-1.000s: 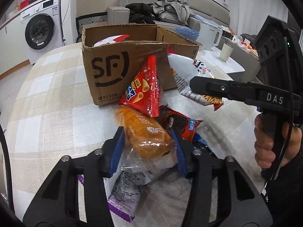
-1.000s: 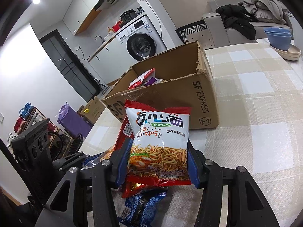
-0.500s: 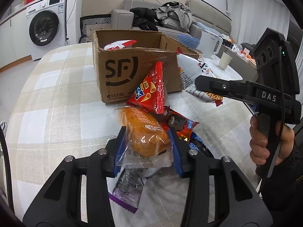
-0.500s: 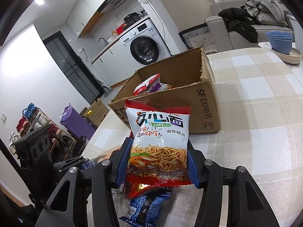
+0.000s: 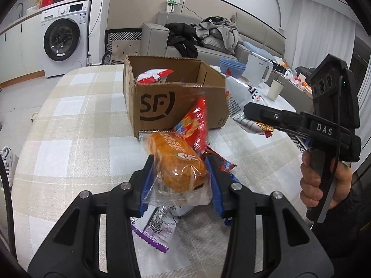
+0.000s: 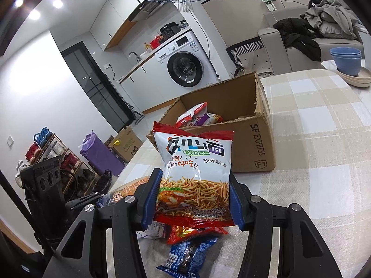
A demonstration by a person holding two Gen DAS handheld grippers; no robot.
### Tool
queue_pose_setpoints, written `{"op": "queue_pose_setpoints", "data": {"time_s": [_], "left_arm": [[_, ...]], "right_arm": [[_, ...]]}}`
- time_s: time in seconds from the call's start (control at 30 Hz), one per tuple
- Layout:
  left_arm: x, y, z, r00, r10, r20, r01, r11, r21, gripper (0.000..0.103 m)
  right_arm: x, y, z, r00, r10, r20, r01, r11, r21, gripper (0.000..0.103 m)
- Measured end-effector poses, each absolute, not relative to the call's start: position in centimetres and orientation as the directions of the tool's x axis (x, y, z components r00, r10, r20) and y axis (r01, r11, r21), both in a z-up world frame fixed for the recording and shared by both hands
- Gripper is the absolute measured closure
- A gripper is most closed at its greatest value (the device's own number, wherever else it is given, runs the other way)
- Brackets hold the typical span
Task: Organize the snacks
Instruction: 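Lift the noodle snack bag and bread bun packet with both grippers, then carry both packets over the cardboard box and open both grippers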
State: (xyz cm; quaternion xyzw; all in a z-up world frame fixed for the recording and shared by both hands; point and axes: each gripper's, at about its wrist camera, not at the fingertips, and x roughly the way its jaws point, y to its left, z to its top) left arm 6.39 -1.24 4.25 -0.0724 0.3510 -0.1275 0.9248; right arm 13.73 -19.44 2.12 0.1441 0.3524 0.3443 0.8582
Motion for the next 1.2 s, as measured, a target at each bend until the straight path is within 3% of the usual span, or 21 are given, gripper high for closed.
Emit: {"op": "queue_pose_setpoints", "data": {"time_s": [1.2], "left_arm": [[7.8, -1.5, 13.3, 0.828, -0.266, -0.494, 0.195, 0.962, -0.190, 0.064]], "right_arm": [[11.8, -20.5, 6.8, 0.657, 0.630, -0.415, -0.482, 0.774, 0.411, 0.050]]}}
